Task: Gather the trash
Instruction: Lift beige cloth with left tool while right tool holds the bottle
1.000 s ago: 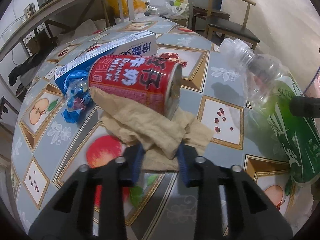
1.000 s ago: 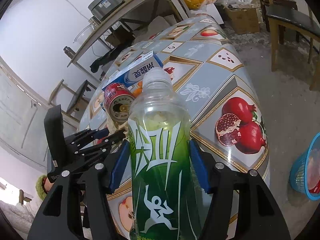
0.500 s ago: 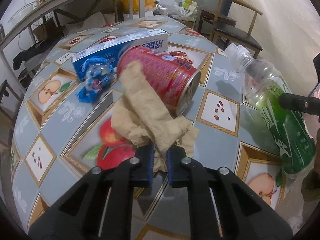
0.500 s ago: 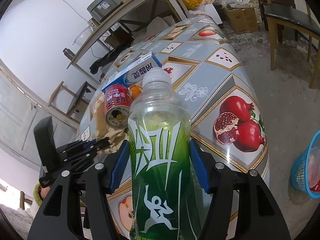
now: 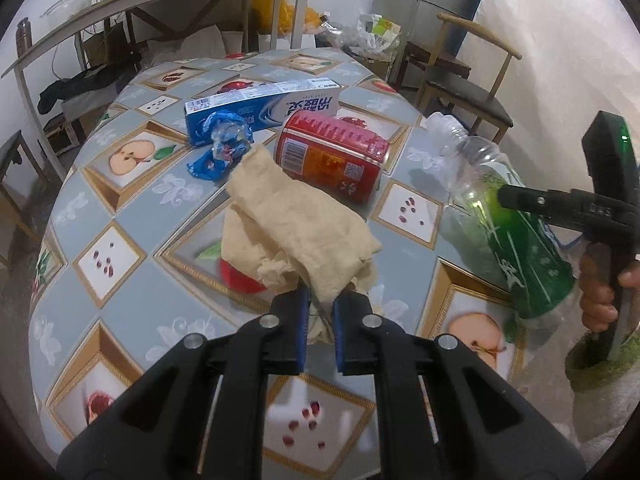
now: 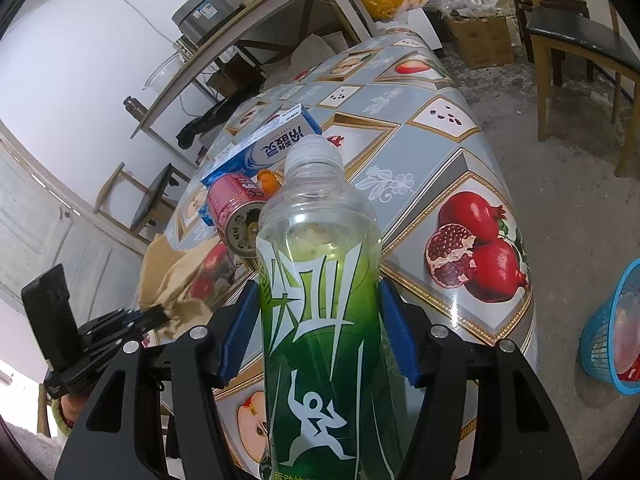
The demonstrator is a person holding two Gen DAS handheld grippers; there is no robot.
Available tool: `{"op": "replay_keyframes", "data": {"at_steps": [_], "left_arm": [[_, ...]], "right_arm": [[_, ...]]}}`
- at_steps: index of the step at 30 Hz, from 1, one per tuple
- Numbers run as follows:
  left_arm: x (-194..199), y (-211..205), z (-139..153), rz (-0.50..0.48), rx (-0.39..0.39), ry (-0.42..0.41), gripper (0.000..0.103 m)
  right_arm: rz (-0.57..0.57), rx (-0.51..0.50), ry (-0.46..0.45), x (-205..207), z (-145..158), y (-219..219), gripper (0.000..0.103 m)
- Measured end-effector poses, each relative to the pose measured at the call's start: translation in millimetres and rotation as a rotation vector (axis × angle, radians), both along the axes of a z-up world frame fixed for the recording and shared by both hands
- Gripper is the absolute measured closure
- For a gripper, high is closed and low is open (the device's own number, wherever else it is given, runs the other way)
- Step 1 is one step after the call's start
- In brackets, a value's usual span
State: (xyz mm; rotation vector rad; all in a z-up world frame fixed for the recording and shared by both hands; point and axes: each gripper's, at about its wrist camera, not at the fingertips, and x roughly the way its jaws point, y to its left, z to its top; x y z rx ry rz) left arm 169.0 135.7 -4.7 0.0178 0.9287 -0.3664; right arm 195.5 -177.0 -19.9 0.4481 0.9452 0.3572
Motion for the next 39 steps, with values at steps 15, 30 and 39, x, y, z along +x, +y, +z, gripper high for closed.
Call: {"op": "replay_keyframes", "data": {"at_steps": [15,30,39], "left_arm": [[-17.0,-12.9,-29.3,-0.016,-0.026,0.086,0.094],[-17.1,-20.0,-34.0,-0.026,-0.020,0.085,0.094],[-15.2,-22.7,-33.6,-0.020,-0.016,0.076,0.094]], "right_arm": [[0.116,-0.205,0.154,10.4,4.9,26.8,0.034],[0.187,-0.074,0.265,47.0,-10.9,32.6,0.032],[0.166,-0.037,0.257,48.0,-13.2,33.5,0.035]]}}
